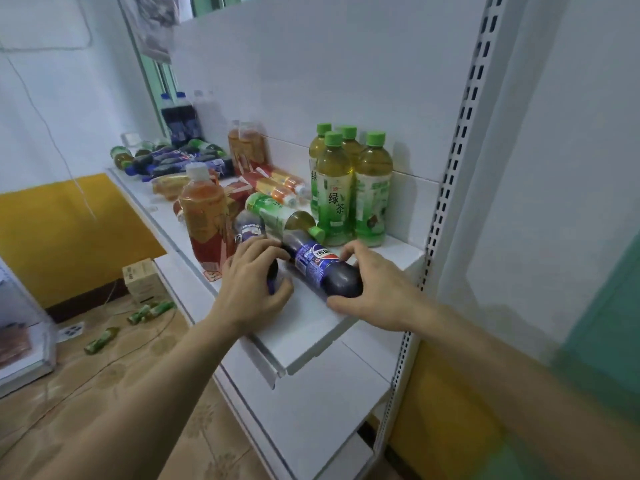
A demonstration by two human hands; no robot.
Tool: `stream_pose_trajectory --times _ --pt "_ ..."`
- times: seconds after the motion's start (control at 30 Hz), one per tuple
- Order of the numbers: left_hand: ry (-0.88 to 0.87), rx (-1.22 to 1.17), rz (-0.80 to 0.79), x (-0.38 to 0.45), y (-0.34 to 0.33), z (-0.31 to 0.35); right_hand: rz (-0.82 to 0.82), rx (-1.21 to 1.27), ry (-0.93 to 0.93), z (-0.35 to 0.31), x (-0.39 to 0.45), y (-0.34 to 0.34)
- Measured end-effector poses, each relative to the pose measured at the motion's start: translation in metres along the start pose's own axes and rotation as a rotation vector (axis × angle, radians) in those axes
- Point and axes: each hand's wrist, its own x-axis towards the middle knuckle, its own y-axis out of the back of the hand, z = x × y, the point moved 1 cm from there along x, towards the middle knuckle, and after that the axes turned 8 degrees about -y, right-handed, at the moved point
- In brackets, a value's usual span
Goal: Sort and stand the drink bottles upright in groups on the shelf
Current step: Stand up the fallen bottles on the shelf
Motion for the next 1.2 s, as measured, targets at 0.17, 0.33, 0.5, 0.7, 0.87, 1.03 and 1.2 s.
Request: stream_pose_trajectory --times 0.17,0.33,0.5,0.7,0.87,1.03,1.2 --pt "-0.034 -0.086 0.012 -0.004 -0.003 -0.009 0.078 -0.096 -0.082 -0.006 -0.007 -0.013" --pt "-0.04 -0.267 0.057 -0.006 -0.001 -0.013 0.189 0.191 -0.087 -0.003 -0.023 -0.022" --pt "-0.078 -0.323 0.006 -0.009 0.0 -0.012 0.502 0.28 -0.146 -0.008 -0.032 0.01" --pt "-0.104 -0.417 0.044 -0.008 -0.006 -0.019 0.804 0.314 -0.038 -0.06 0.002 0.073" --pt "-0.171 -0.395 -0.039 -0.007 -0.01 -0.023 0.731 0.092 -0.06 -0.103 0.058 0.089" --pt "-0.161 -0.385 -0.036 -0.007 -0.012 -0.027 0.752 0.036 -0.122 -0.116 0.089 0.083" --pt "-0.133 -0.382 -0.018 -0.006 -0.014 -0.029 0.711 -0.039 -0.151 -0.119 0.094 0.086"
